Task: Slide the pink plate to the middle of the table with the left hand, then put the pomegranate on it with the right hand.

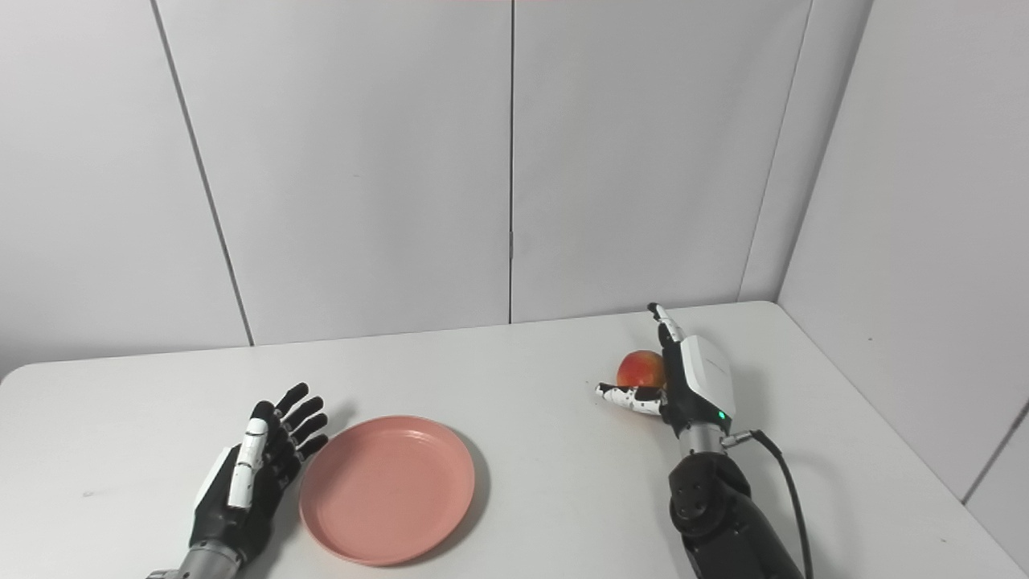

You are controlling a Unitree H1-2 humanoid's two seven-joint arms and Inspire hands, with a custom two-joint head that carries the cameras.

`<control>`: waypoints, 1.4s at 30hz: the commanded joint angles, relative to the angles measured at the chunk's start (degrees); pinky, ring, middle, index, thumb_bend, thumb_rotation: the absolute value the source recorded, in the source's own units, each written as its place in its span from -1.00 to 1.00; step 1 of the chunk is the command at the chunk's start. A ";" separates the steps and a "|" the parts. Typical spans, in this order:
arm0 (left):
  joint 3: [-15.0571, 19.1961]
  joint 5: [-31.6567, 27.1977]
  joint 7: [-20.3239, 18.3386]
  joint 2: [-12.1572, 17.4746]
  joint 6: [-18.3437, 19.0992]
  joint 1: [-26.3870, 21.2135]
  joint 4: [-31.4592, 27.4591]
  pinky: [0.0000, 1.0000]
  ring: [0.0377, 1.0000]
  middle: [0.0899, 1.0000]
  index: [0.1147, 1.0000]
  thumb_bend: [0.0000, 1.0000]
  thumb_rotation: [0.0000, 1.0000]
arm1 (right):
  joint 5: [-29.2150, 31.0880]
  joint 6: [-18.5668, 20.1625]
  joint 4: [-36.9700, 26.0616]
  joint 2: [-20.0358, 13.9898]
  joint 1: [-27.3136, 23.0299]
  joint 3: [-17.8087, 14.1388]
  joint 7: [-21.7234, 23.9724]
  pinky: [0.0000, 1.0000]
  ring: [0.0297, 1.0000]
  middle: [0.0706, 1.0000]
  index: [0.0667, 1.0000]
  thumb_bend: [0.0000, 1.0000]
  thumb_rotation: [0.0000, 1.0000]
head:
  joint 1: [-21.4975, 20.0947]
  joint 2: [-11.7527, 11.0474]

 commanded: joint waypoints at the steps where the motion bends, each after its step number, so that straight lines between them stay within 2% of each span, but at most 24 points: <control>1: 0.16 -0.78 -1.45 0.92 -1.16 1.01 0.94 0.74 0.79 0.78 0.76 0.15 0.95 | 0.02 0.45 -0.55 -1.19 -3.35 -0.38 -1.90 0.40 0.56 0.62 0.68 0.61 -0.80 | 0.07 0.03; 7: 0.11 -0.65 -0.83 0.64 -0.55 1.13 0.32 0.73 0.78 0.77 0.74 0.15 0.92 | 0.80 0.38 -0.46 -1.16 -3.14 -0.51 -1.43 0.22 0.41 0.52 0.59 0.55 -0.98 | 0.36 0.35; 12: 0.15 -0.80 -0.73 0.43 -0.24 1.22 -0.14 0.73 0.78 0.77 0.74 0.14 0.90 | 1.70 -0.17 -0.49 -1.05 -2.97 -0.81 -1.70 0.08 0.27 0.41 0.50 0.45 -1.00 | 0.51 0.40; 17: -0.03 -0.52 -0.82 0.55 -0.49 1.14 0.08 0.73 0.79 0.78 0.74 0.12 0.91 | 3.05 -0.55 -0.57 -0.60 -2.85 -1.55 -2.39 0.06 0.17 0.34 0.43 0.34 -1.00 | 0.58 0.50; 18: -0.04 -0.49 -0.80 0.56 -0.56 1.12 0.11 0.73 0.79 0.77 0.74 0.12 0.91 | 3.13 -0.71 -0.52 -0.57 -2.85 -1.58 -2.56 0.04 -0.01 0.30 0.39 0.13 -1.00 | 0.58 0.50; 19: -0.08 -0.42 -0.75 0.54 -0.56 1.16 -0.01 0.73 0.79 0.77 0.74 0.12 0.91 | 3.19 -0.90 -0.54 -0.57 -2.83 -1.58 -2.80 0.03 -0.04 0.29 0.39 0.09 -1.00 | 0.59 0.52; 21: -0.15 -0.31 -0.67 0.54 -0.46 1.24 -0.22 0.73 0.79 0.78 0.75 0.11 0.92 | 3.34 -0.96 -0.83 -0.58 -2.75 -1.53 -3.07 0.03 -0.16 0.06 0.32 0.05 -1.00 | 0.65 0.57; 26: -0.22 -0.27 -0.48 0.47 -0.21 1.28 -0.41 0.73 0.79 0.78 0.75 0.10 0.93 | 2.99 -0.93 -1.08 -0.68 -2.63 -1.27 -3.91 0.02 -0.17 -0.01 0.24 0.04 -1.00 | 0.65 0.57; 27: -0.25 -0.21 -0.46 0.48 -0.25 1.27 -0.35 0.73 0.79 0.78 0.75 0.10 0.92 | 2.70 -0.78 -1.17 -0.74 -2.59 -1.11 -4.08 0.02 -0.18 -0.03 0.12 0.03 -1.00 | 0.65 0.57; 29: -0.36 -0.08 -0.50 0.54 -0.27 1.28 -0.35 0.73 0.79 0.78 0.75 0.10 0.94 | 2.60 -0.80 -1.26 -0.78 -2.55 -1.04 -4.26 -0.04 -0.19 -0.08 0.02 0.02 -1.00 | 0.96 0.53; 36: -0.55 -0.15 -0.43 0.38 -0.11 1.25 -0.43 0.75 0.80 0.79 0.75 0.08 0.95 | 3.08 -2.88 -1.33 -0.74 -2.42 -1.29 -5.99 -0.20 -0.23 -0.10 0.01 0.02 -1.00 | 1.36 0.48; 42: -1.30 1.01 0.43 -0.16 0.08 1.32 -0.94 0.75 0.80 0.78 0.76 0.05 0.98 | 4.45 -4.77 -2.91 -0.70 -2.06 -1.65 -5.90 -0.24 -0.24 -0.12 0.01 0.02 -1.00 | 2.97 0.48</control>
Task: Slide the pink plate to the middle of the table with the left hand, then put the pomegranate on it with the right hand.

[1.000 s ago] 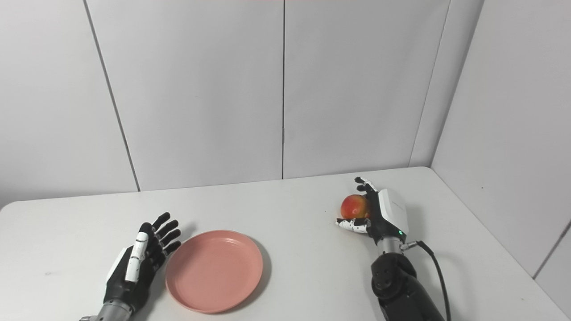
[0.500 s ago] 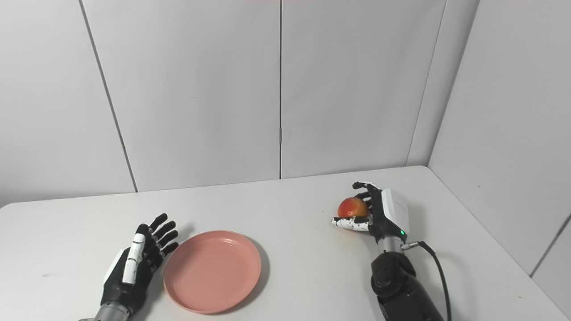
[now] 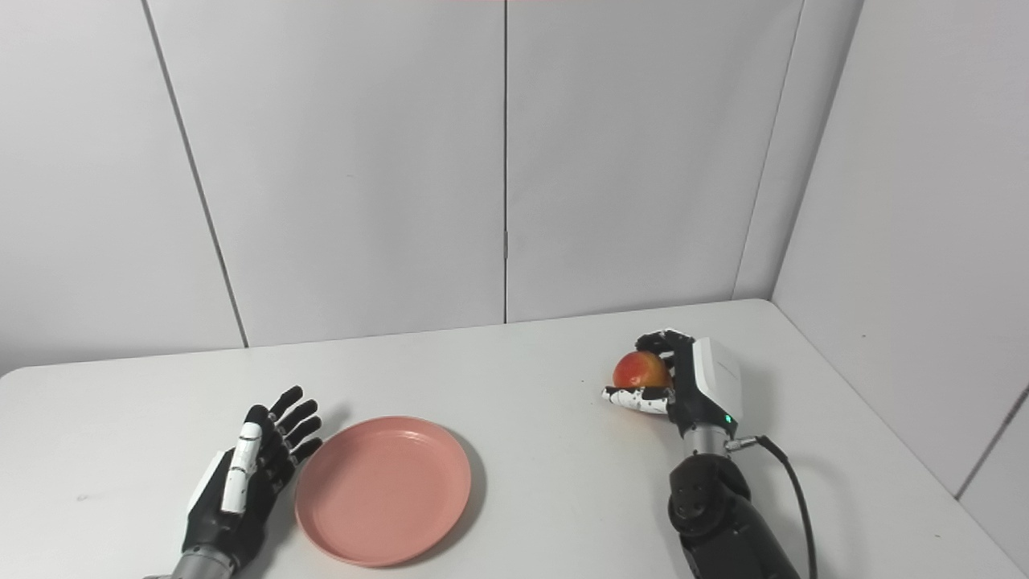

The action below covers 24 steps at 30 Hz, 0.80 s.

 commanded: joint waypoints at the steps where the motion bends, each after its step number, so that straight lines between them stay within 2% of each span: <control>1: -0.49 0.72 0.34 -0.50 0.14 0.85 -0.23 0.75 0.80 0.79 0.76 0.05 0.99 | 0.39 -3.97 -2.61 -0.81 -2.30 -0.69 -1.85 -0.25 -0.24 -0.13 0.01 0.02 -1.00 | 0.17 0.04; 6: -1.30 0.79 -0.52 -1.04 -0.02 0.64 0.19 0.82 0.87 0.85 0.83 0.05 1.00 | 0.06 -7.05 -4.29 -0.68 -1.82 -0.35 -2.82 -0.12 -0.17 -0.12 -0.03 0.03 -1.00 | 2.70 -0.52; 11: -2.14 1.75 -0.31 -1.65 -1.17 0.26 1.30 0.84 0.88 0.87 0.87 0.07 1.00 | 0.01 -8.80 -6.27 -0.53 -1.19 -0.20 -2.70 -0.15 -0.18 -0.11 -0.02 0.03 -1.00 | 4.23 -0.80; 15: -2.82 1.89 -0.50 -1.93 -1.60 0.08 1.69 0.87 0.90 0.90 0.90 0.09 1.00 | 1.17 -9.99 -9.14 0.11 -0.24 -0.05 -0.94 -0.16 -0.18 -0.10 -0.03 0.03 -1.00 | 5.28 -0.90; 24: -3.68 3.64 0.53 -2.72 -2.39 -0.05 1.71 0.88 0.92 0.91 0.92 0.08 1.00 | 1.78 -8.53 -16.12 1.16 1.90 1.13 3.87 -0.13 -0.16 -0.09 -0.05 0.03 -1.00 | 7.57 -0.46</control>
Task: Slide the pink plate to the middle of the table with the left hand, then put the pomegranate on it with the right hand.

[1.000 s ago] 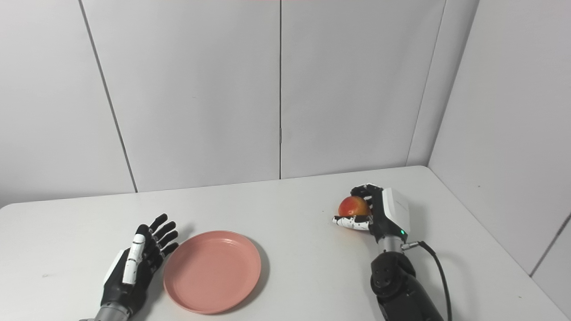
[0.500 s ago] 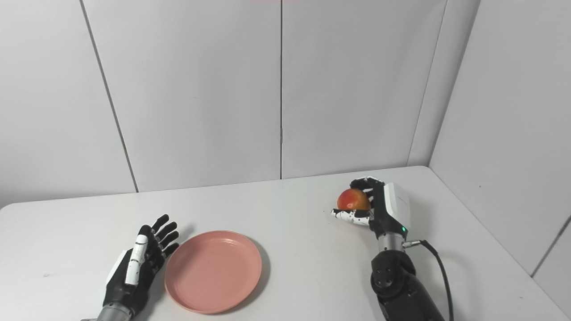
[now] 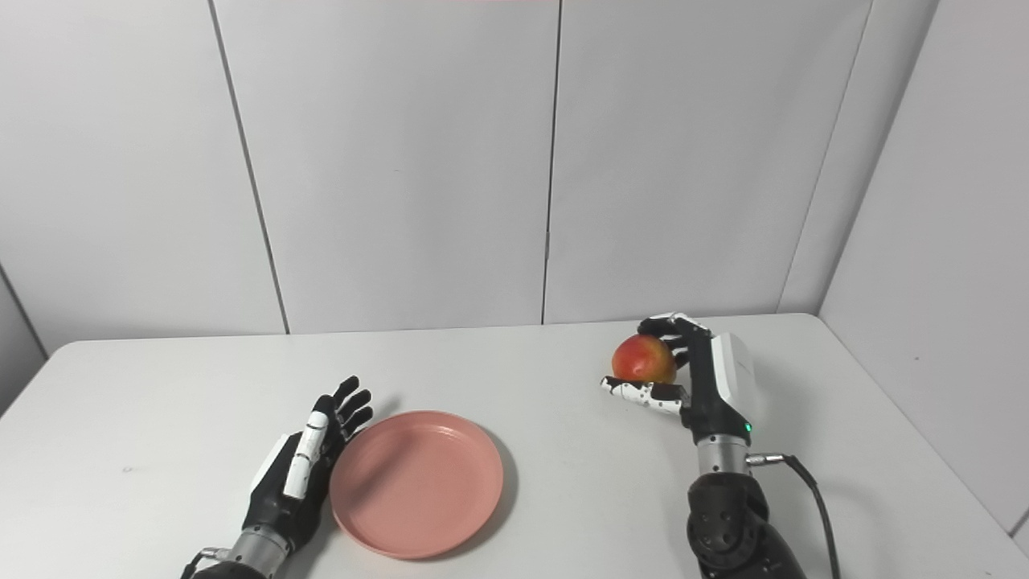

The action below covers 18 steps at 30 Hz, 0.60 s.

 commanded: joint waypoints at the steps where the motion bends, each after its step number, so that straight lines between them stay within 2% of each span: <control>1: -0.49 0.32 0.30 -1.21 -1.69 0.25 1.23 0.87 0.91 0.91 0.91 0.08 1.00 | -0.16 -1.47 -3.42 -0.61 -1.89 -0.19 0.87 -0.15 -0.16 -0.08 -0.05 0.03 -1.00 | 0.36 0.06; 8: -0.95 2.00 1.88 -2.24 -2.77 0.14 1.46 0.84 0.90 0.89 0.88 0.11 1.00 | 0.54 -1.88 -7.12 -0.10 -0.55 0.67 4.81 -0.22 -0.20 -0.09 -0.01 0.03 -1.00 | 2.65 0.41; 15: -1.19 3.11 2.43 -2.96 -3.53 -0.82 3.08 0.84 0.90 0.90 0.89 0.10 1.00 | 2.11 -2.45 -8.64 0.96 0.05 0.92 8.08 -0.17 -0.17 -0.07 -0.05 0.03 -1.00 | 3.68 -0.10; 18: -1.44 3.75 2.73 -3.01 -4.22 -1.12 3.91 0.84 0.89 0.90 0.89 0.10 1.00 | 3.15 -3.95 -8.94 1.39 0.44 1.28 9.38 -0.15 -0.17 -0.07 -0.05 0.03 -1.00 | 3.66 -0.22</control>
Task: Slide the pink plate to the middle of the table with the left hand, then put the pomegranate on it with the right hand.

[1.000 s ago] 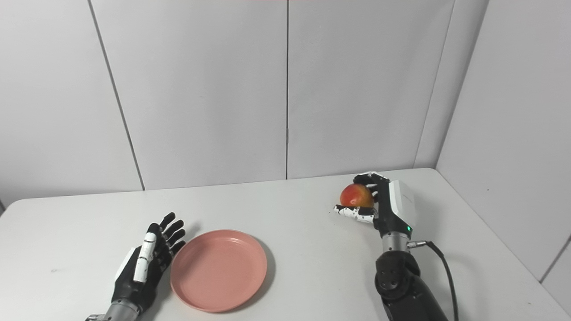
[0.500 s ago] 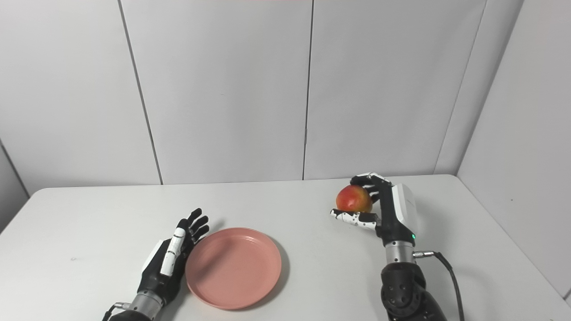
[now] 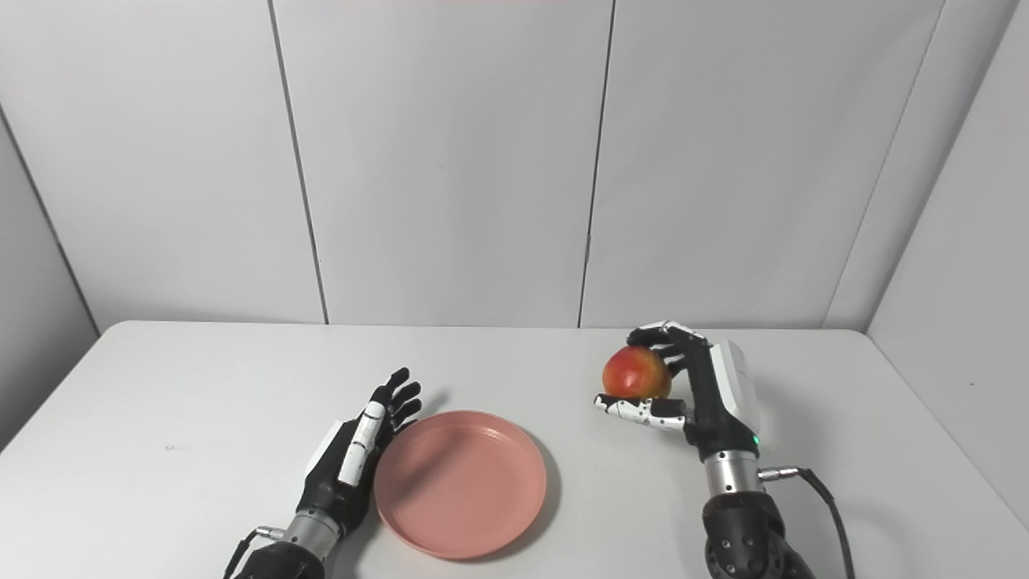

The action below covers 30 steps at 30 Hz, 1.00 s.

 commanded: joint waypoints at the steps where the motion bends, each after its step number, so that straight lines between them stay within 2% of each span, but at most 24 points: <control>1: -0.47 0.60 0.62 -0.89 -2.32 0.12 1.87 0.83 0.89 0.90 0.89 0.10 1.00 | 0.84 -4.01 -2.37 -0.19 -1.45 0.13 0.72 -0.14 -0.17 -0.07 -0.05 0.03 -1.00 | 0.12 -0.16; 13: -0.50 2.17 2.65 -2.03 -2.61 -0.53 2.74 0.81 0.87 0.88 0.87 0.10 1.00 | 0.49 -7.08 -3.80 2.96 -0.76 4.10 3.77 -0.18 -0.20 -0.08 -0.01 0.03 -1.00 | 1.61 0.07; 16: -0.70 2.58 2.83 -1.95 -2.77 -0.64 2.85 0.81 0.88 0.89 0.88 0.11 1.00 | 0.12 -6.11 -3.83 3.98 -0.64 5.16 4.89 -0.23 -0.21 -0.10 0.01 0.02 -1.00 | 1.84 0.16; 19: -0.54 2.59 3.20 -2.21 -2.63 -0.72 2.93 0.80 0.87 0.88 0.86 0.12 1.00 | -1.83 -6.79 -2.46 5.17 -0.47 6.96 4.90 -0.28 -0.23 -0.11 0.01 0.02 -1.00 | 2.19 0.18; 30: -0.65 3.33 3.45 -2.21 -2.90 -0.58 2.55 0.80 0.87 0.88 0.86 0.12 1.00 | -3.07 -6.86 -0.34 8.20 -0.76 10.00 6.09 -0.23 -0.22 -0.11 0.00 0.02 -1.00 | 2.38 0.68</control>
